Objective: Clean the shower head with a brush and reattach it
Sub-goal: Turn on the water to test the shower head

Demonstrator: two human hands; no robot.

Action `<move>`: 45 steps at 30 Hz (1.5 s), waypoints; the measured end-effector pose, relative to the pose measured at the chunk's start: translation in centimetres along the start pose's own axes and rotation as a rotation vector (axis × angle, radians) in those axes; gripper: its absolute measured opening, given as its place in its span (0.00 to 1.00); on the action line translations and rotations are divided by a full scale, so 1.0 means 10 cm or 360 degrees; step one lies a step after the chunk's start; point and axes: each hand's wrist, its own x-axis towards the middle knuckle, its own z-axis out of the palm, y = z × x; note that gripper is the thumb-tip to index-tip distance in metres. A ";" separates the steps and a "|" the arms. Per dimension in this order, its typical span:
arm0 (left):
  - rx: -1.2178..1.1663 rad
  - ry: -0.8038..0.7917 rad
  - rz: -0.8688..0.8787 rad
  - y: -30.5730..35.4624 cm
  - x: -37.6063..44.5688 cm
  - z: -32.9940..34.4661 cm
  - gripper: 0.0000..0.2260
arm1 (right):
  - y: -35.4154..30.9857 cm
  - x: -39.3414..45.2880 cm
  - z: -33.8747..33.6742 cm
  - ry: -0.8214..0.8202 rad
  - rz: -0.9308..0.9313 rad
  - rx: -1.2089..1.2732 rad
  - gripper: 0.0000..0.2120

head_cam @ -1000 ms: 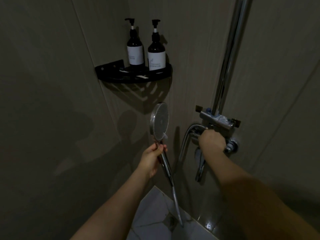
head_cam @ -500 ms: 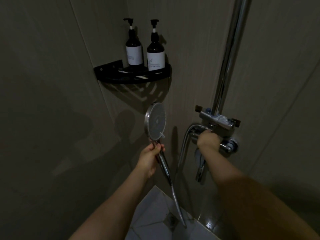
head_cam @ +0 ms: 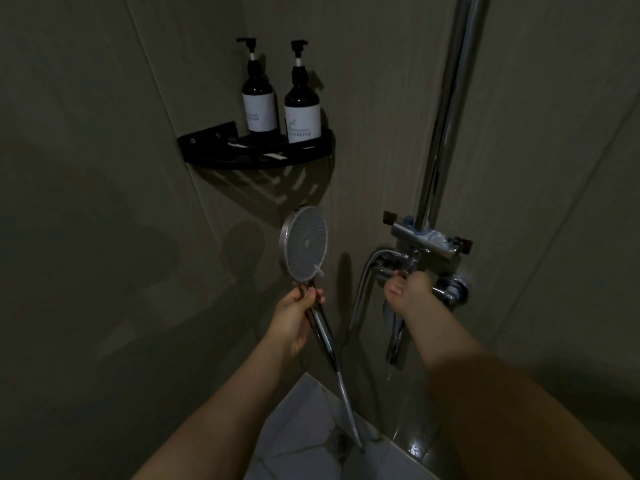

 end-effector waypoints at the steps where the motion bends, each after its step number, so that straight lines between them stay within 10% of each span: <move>1: 0.0005 0.0002 0.0002 0.00 0.00 0.01 0.10 | 0.00 -0.02 0.00 -0.0055 0.0050 0.0077 0.20; 14: 0.0201 0.0132 0.0066 0.03 -0.06 -0.05 0.10 | 0.14 0.21 -0.65 0.0478 -0.0608 -0.0799 0.19; 20: 0.0335 0.0197 0.0057 -0.03 -0.12 -0.15 0.10 | 0.49 0.36 -0.93 0.0357 -0.0421 -0.1572 0.13; 30: 0.0770 0.0458 0.0074 -0.14 -0.14 -0.76 0.10 | 0.65 0.44 -1.05 0.0212 -0.0816 -0.1594 0.01; 45: 0.1026 0.0675 0.0077 -0.26 -0.14 -1.20 0.11 | 0.69 0.63 -1.12 0.0304 -0.0870 -0.1576 0.11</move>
